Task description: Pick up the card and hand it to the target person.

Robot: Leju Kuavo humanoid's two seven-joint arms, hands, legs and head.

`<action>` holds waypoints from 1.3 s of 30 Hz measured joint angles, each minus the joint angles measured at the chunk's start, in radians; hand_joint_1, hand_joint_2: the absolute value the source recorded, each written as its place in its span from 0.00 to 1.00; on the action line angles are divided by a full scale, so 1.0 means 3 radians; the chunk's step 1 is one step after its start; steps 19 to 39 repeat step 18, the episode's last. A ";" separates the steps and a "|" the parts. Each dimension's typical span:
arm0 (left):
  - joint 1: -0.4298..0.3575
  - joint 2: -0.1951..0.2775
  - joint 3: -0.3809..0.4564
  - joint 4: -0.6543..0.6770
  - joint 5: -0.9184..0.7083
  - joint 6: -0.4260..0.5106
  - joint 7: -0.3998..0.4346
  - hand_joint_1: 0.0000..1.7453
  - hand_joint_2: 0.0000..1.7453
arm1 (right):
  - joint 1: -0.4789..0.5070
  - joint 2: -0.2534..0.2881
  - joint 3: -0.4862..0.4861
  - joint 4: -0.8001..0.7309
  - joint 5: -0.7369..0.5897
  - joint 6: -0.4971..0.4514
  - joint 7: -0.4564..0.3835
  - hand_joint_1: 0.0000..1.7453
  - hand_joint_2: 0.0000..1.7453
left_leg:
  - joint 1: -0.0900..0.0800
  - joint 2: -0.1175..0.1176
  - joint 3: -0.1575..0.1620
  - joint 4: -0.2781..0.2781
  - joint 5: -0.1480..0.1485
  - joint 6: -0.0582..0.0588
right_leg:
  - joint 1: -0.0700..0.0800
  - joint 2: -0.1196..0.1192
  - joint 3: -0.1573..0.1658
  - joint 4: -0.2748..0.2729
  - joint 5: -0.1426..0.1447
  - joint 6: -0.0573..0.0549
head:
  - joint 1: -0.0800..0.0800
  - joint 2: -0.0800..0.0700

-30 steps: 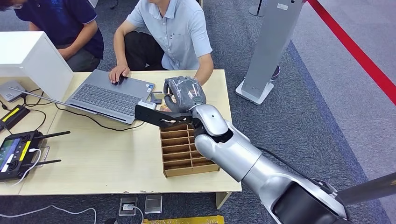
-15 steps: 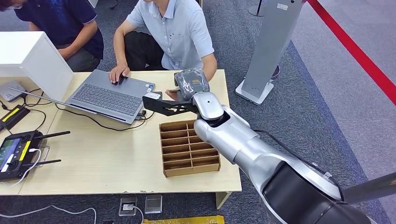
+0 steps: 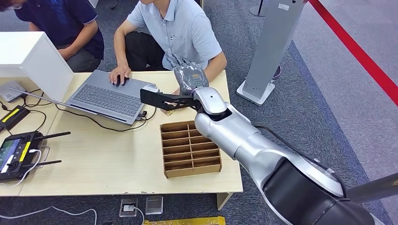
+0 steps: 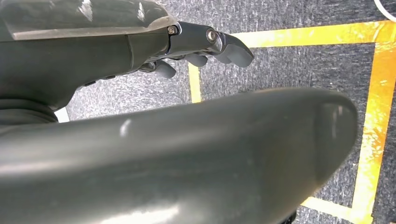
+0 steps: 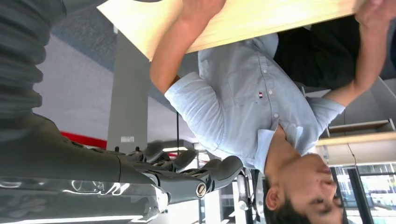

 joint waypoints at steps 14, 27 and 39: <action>0.0054 0.0002 0.0005 0.0000 0.0094 0.0047 0.0035 0.00 0.00 | 0.1236 -0.0987 -0.0580 -0.1923 -0.1430 -0.0260 -0.0227 0.00 1.00 | 0.0000 -0.0002 0.0003 0.0002 -0.0004 0.0002 | 0.0000 -0.0001 0.0003 -0.0007 0.0000 0.0001 | 0.0003 0.0000; 0.0060 0.0005 0.0010 0.0000 0.0095 0.0054 0.0042 0.00 0.00 | 0.1799 -0.1218 -0.0814 -0.2543 -0.1644 -0.0193 -0.0426 0.00 1.00 | 0.0000 -0.0003 0.0003 0.0001 -0.0006 0.0002 | 0.0000 -0.0001 0.0003 -0.0008 -0.0001 0.0001 | 0.0002 0.0000; 0.0060 0.0005 0.0010 0.0000 0.0095 0.0054 0.0042 0.00 0.00 | 0.1799 -0.1218 -0.0814 -0.2543 -0.1644 -0.0193 -0.0426 0.00 1.00 | 0.0000 -0.0003 0.0003 0.0001 -0.0006 0.0002 | 0.0000 -0.0001 0.0003 -0.0008 -0.0001 0.0001 | 0.0002 0.0000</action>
